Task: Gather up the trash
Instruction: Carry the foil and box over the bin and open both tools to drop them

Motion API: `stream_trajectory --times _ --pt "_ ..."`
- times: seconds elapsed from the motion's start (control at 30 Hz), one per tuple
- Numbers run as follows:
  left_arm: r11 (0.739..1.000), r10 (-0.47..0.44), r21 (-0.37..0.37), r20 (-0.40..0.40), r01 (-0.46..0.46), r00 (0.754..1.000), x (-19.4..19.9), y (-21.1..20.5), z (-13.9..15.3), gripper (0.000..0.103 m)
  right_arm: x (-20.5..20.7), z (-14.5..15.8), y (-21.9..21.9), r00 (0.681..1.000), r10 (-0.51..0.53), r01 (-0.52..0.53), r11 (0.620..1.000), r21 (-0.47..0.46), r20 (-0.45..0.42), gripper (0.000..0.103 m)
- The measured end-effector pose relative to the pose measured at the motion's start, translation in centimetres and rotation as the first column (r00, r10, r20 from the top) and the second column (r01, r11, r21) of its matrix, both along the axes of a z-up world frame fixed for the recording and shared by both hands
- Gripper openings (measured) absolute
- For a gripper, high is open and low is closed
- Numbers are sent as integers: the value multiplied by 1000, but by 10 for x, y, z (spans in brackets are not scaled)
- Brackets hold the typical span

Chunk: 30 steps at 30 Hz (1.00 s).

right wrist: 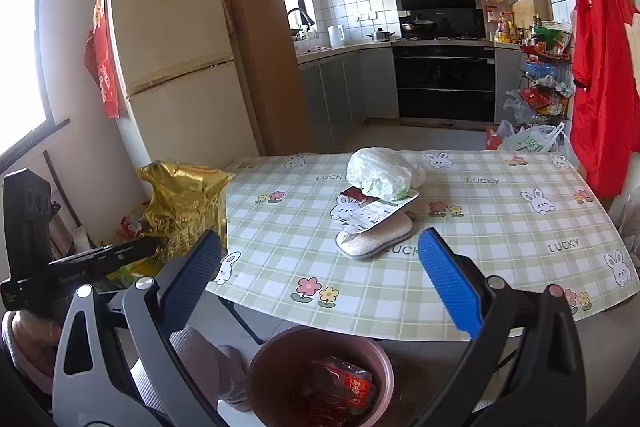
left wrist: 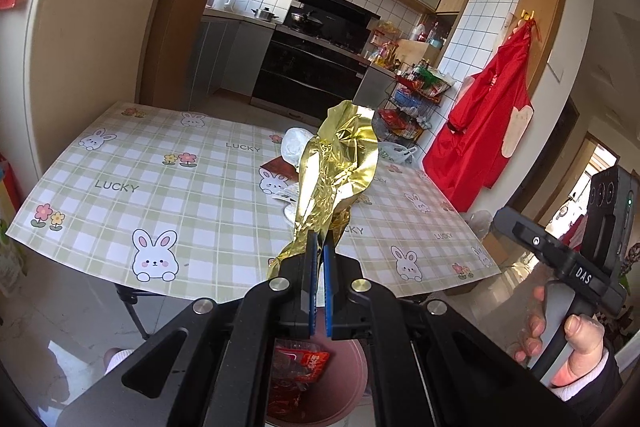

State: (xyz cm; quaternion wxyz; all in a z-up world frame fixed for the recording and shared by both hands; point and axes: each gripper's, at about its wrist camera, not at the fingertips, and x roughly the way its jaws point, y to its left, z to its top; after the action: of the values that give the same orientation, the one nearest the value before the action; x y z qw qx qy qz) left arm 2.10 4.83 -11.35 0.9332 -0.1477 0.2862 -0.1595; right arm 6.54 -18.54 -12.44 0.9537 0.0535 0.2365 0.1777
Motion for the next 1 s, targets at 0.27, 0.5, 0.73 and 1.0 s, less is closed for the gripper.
stream_trajectory --times 0.27,0.5,0.73,1.0 --pt "997 -72 28 -37 74 997 -2 -32 -16 3 -1 -1 -21 998 -56 56 998 23 15 97" --pt "992 -108 59 -91 114 990 -3 -53 -40 3 3 -11 -28 997 -74 75 996 45 -14 97" --pt "990 -122 59 -108 129 987 -2 -58 -48 3 6 -18 -24 996 -79 80 996 32 -29 97" --pt "987 -150 42 -125 156 981 -3 -61 -51 41 5 -20 -20 997 -66 66 997 27 -33 97"
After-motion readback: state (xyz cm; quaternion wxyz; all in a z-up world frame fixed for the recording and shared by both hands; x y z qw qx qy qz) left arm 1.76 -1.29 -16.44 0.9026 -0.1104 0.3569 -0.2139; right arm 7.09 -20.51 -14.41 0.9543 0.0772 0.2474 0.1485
